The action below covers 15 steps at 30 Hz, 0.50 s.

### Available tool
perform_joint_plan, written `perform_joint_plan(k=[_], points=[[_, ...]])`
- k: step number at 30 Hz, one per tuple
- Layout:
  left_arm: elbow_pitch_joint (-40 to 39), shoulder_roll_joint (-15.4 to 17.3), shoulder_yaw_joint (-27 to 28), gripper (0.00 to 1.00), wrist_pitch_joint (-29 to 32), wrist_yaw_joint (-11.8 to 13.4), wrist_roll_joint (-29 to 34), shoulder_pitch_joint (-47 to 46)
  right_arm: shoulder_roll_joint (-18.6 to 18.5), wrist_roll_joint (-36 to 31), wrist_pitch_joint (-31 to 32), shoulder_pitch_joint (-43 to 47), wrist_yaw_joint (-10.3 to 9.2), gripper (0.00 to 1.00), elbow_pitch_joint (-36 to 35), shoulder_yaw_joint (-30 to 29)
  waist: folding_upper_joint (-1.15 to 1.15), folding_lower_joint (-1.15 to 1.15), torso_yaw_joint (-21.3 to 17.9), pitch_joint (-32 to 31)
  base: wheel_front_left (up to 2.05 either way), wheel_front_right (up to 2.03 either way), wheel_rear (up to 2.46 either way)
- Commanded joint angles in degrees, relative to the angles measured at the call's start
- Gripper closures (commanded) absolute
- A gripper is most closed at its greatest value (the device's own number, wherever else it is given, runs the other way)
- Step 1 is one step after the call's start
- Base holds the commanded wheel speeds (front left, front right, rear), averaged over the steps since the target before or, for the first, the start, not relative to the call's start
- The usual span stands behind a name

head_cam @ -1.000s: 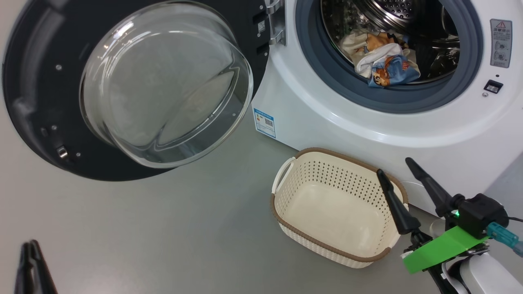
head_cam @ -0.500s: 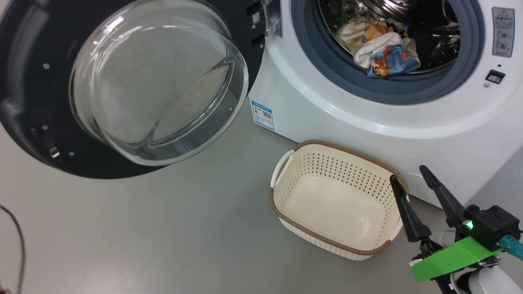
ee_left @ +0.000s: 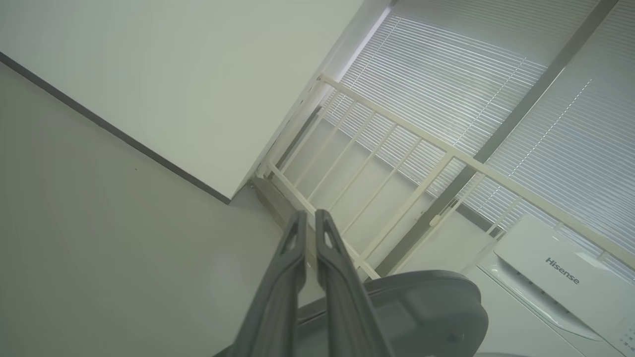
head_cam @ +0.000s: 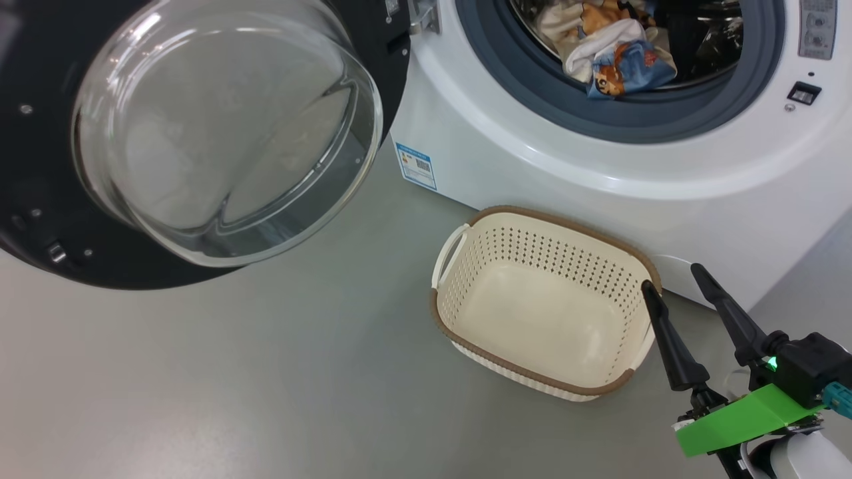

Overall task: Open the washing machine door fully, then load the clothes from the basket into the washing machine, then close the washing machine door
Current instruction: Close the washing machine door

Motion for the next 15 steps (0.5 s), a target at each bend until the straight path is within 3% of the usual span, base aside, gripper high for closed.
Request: perform_joint_plan(k=[1, 10, 15], points=[[1.6, 4.6, 0.4, 1.0, 2.1, -0.2, -1.2, -3.3, -1.4, -0.2, -0.5, -0.3, 0.25, 0.0, -1.6, 1.6, 0.0, 0.0, -0.6, 1.2, 0.0, 0.0, 0.0], [12.1, 8.6, -4.7, 1.0, 15.5, -0.2, -4.8, -10.9, -3.1, -0.2, -0.5, -2.2, 0.25, 0.0, -1.6, 3.5, 0.0, 0.0, -1.7, 4.9, 0.0, 0.0, 0.0], [15.6, 10.5, -5.8, 1.0, 18.8, -0.2, -5.4, -13.4, -4.1, 0.0, -0.5, -3.2, 0.25, 0.0, -1.8, 4.3, 0.0, 0.0, -2.3, 6.6, 0.0, 0.0, 0.0]])
